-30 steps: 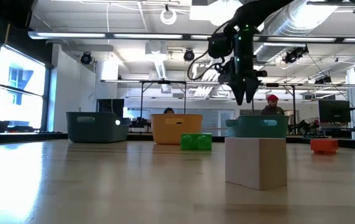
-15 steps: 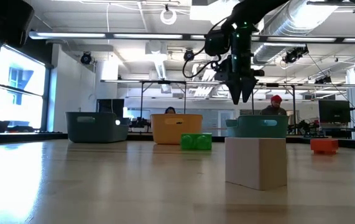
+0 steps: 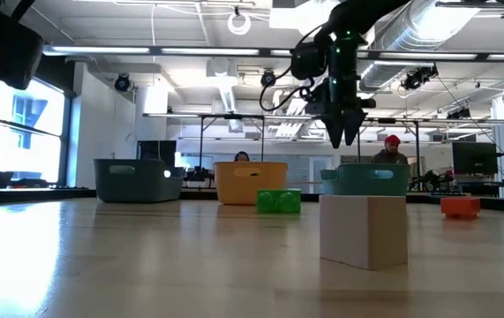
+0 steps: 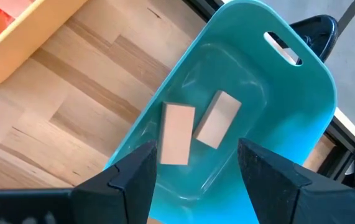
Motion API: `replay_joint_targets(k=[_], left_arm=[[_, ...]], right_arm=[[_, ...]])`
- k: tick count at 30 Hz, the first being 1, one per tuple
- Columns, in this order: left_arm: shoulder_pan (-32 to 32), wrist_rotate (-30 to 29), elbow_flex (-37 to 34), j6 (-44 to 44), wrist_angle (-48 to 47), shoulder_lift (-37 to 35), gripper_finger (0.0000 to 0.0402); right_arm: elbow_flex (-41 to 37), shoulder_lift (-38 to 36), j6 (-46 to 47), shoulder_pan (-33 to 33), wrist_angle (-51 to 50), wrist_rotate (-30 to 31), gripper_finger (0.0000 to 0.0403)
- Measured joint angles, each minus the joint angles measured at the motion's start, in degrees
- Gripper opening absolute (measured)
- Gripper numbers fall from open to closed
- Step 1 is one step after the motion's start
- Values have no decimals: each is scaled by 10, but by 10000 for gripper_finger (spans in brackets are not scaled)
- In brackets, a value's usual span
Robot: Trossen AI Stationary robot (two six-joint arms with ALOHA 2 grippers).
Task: Sort & place blocks by color
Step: Put the orange game piece into the yellow bin
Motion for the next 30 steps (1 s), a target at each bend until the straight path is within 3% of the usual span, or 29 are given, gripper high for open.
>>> replay_joint_targets(k=[10,23,30], left_arm=[[3,-2,0,30,2,18,222],[11,-4,0,74,1,17,67],[48,-22,0,131,-4,-2,65]], right_arm=[[0,0,-4,0,-5,0,209],[0,0,-35,20,-14,0,209],[0,0,-49,53,-33,3,209]])
